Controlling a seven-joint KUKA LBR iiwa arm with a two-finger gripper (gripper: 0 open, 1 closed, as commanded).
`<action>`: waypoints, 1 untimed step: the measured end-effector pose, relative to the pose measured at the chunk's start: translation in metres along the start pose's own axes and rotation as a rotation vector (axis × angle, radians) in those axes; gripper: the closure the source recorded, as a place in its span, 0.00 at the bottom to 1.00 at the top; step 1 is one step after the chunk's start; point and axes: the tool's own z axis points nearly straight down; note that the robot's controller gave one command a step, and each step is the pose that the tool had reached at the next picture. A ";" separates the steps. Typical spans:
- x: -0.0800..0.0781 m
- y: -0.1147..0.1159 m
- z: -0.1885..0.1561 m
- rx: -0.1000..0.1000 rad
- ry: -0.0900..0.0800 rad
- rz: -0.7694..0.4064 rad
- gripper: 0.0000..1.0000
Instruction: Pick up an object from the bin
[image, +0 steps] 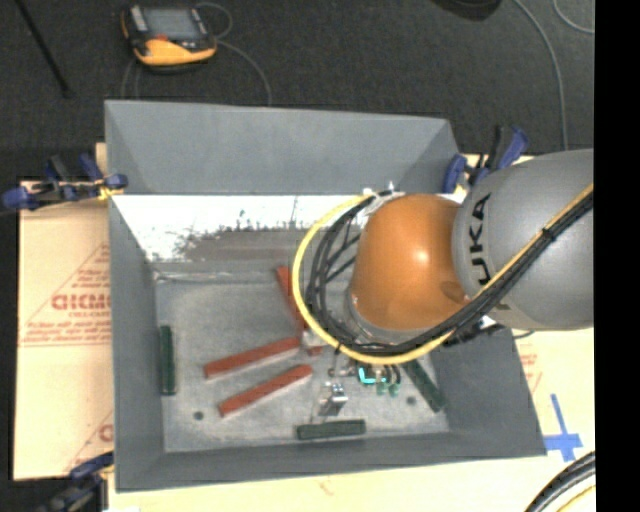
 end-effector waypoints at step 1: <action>-0.002 0.000 -0.004 -0.001 -0.008 0.002 0.00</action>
Offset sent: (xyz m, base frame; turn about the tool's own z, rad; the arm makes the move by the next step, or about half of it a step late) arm 0.0557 0.0193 -0.1035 -0.0444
